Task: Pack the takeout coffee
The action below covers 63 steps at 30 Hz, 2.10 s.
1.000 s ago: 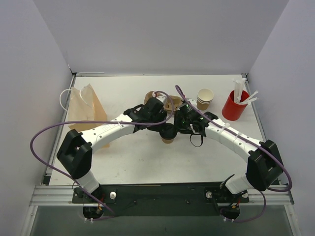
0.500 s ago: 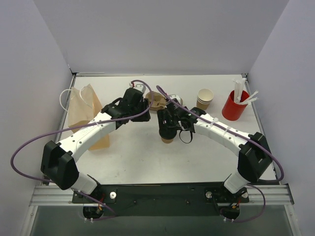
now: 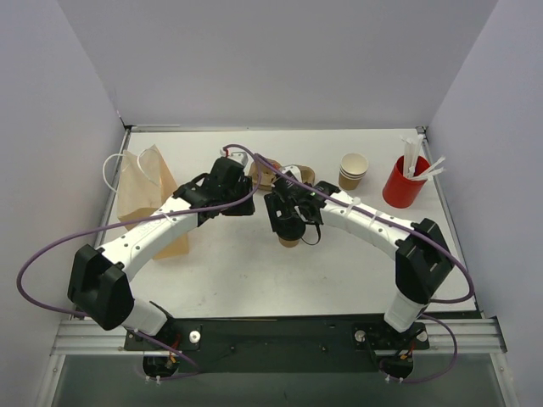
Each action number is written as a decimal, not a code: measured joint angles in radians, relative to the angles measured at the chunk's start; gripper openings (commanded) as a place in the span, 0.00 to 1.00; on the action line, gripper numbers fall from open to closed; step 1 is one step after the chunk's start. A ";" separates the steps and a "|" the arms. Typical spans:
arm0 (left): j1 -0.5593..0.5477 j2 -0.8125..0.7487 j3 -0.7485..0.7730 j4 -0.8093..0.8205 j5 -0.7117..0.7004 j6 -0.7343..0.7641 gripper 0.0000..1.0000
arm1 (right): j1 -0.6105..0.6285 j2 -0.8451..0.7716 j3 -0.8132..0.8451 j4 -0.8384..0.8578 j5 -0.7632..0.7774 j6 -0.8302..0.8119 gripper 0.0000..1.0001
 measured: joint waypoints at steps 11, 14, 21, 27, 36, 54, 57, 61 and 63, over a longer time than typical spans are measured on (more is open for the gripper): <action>0.006 -0.002 -0.005 0.000 0.001 0.000 0.50 | 0.013 0.028 0.017 -0.025 0.016 -0.005 0.79; 0.006 -0.002 -0.006 0.000 0.001 0.002 0.50 | 0.013 0.029 0.018 -0.025 0.018 -0.005 0.78; 0.010 -0.004 -0.008 0.000 0.006 0.004 0.50 | 0.013 0.029 0.018 -0.025 0.024 0.000 0.64; 0.017 -0.017 -0.023 0.000 0.015 0.014 0.50 | 0.013 0.026 0.018 -0.032 0.045 0.011 0.58; 0.019 -0.026 -0.035 0.002 0.023 0.019 0.50 | -0.036 -0.106 -0.055 -0.088 0.064 0.052 0.57; 0.025 -0.054 -0.051 0.009 0.073 0.039 0.50 | -0.549 -0.422 -0.394 -0.136 0.099 0.129 0.57; 0.025 -0.055 -0.051 0.009 0.076 0.042 0.50 | -0.603 -0.429 -0.404 -0.118 0.095 0.129 0.59; 0.025 -0.055 -0.051 0.009 0.080 0.043 0.50 | -0.626 -0.434 -0.414 -0.098 0.095 0.129 0.68; 0.025 -0.055 -0.051 0.009 0.080 0.044 0.50 | -0.629 -0.439 -0.420 -0.092 0.096 0.128 0.75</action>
